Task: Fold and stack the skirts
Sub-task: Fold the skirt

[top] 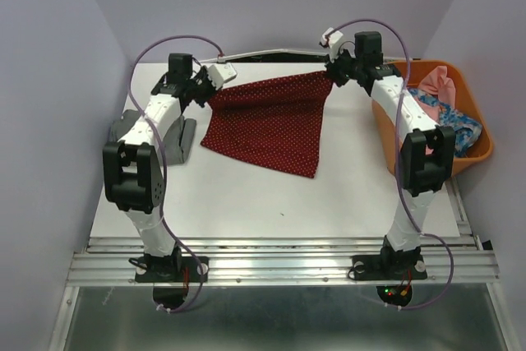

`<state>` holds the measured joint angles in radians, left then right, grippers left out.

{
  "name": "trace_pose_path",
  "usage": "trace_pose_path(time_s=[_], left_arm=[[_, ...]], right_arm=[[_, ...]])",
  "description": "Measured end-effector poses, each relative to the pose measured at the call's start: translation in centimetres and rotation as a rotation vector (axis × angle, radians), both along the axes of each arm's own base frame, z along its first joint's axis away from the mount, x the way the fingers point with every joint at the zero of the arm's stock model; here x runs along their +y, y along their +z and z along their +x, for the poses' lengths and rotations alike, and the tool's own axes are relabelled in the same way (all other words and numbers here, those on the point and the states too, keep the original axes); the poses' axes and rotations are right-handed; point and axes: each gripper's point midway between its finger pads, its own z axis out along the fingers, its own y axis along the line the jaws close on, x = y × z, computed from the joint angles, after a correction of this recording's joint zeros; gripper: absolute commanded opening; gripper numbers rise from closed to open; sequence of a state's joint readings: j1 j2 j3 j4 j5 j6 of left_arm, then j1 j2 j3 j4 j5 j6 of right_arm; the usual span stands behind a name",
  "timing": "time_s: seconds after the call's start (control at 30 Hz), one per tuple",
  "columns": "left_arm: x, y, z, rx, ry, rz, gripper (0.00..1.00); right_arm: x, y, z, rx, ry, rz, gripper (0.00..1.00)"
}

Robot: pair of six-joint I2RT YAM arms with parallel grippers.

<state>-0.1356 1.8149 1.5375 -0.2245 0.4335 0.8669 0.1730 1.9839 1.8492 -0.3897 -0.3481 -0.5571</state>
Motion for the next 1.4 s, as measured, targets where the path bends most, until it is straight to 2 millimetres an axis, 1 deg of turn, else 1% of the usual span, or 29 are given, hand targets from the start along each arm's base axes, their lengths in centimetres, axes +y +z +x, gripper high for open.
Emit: trace_pose_path(time_s=[0.03,0.07,0.1,0.17,0.2,0.23,0.3,0.37,0.4,0.43,0.5,0.67,0.77,0.83,0.87,0.97,1.03,1.1,1.23,1.3,1.37,1.4], left_arm=[[0.1,-0.9,-1.0,0.015,-0.014,0.015,0.00],[0.2,-1.7,-1.6,0.028,-0.025,0.029,0.00],[0.4,-2.9,-2.5,0.046,-0.035,0.045,0.00],[0.7,-4.7,-3.7,0.071,-0.053,0.069,0.00],[0.9,-6.0,-4.6,0.097,-0.062,0.084,0.00],[1.0,-7.0,-5.3,0.114,-0.072,0.099,0.00],[1.4,-8.8,-6.4,0.145,-0.083,0.124,0.00],[1.8,-10.5,-7.4,0.177,-0.091,0.152,0.00],[2.0,-10.9,-7.7,0.185,-0.093,0.159,0.00],[2.1,-11.3,-8.0,0.193,-0.095,0.166,0.00],[2.3,-11.7,-8.2,0.198,-0.097,0.177,0.00],[2.5,-11.8,-8.1,0.191,-0.089,0.186,0.00],[2.5,-11.7,-8.0,0.190,-0.080,0.184,0.00],[2.6,-11.1,-7.7,0.190,-0.071,0.182,0.00],[2.7,-10.6,-7.3,0.184,-0.064,0.180,0.00],[3.0,-8.1,-5.7,0.137,-0.043,0.170,0.00],[3.4,-6.4,-4.6,0.097,-0.031,0.166,0.00],[3.7,-5.7,-4.3,0.083,-0.023,0.165,0.00],[4.0,-5.4,-5.2,0.096,-0.035,0.181,0.00],[4.2,-5.2,-5.9,0.093,-0.043,0.191,0.00],[4.4,-5.2,-7.2,0.099,-0.057,0.206,0.00],[4.5,-5.2,-7.5,0.097,-0.058,0.210,0.00]], right_arm=[[0.1,-0.8,-0.7,0.025,0.011,0.002,0.01],[0.7,-2.3,-2.3,0.081,0.038,0.001,0.01],[1.0,-3.4,-3.0,0.107,0.049,0.002,0.01],[1.7,-6.1,-5.0,0.180,0.074,-0.002,0.01],[2.0,-7.7,-6.1,0.227,0.086,-0.004,0.01],[2.4,-10.1,-7.9,0.292,0.101,-0.012,0.01],[3.1,-13.5,-10.8,0.392,0.127,-0.027,0.01],[3.6,-15.8,-13.1,0.465,0.143,-0.041,0.01],[3.8,-16.5,-13.9,0.488,0.151,-0.047,0.01],[4.0,-17.2,-14.7,0.509,0.158,-0.052,0.01],[4.2,-17.8,-15.4,0.531,0.163,-0.056,0.01],[4.2,-17.7,-15.4,0.535,0.148,-0.043,0.01],[4.3,-17.0,-15.0,0.529,0.137,-0.036,0.01],[4.6,-15.6,-14.1,0.508,0.133,-0.028,0.01],[4.8,-14.6,-13.4,0.487,0.131,-0.021,0.01],[5.4,-11.4,-11.6,0.422,0.132,0.001,0.01],[5.6,-10.0,-11.4,0.402,0.133,0.013,0.01],[5.7,-9.1,-11.8,0.398,0.141,0.020,0.01],[6.4,-8.2,-13.3,0.415,0.169,0.019,0.01],[7.1,-8.0,-14.5,0.426,0.193,0.015,0.01],[8.0,-8.3,-16.5,0.444,0.231,0.007,0.01],[8.5,-8.7,-17.7,0.456,0.254,0.001,0.01]])
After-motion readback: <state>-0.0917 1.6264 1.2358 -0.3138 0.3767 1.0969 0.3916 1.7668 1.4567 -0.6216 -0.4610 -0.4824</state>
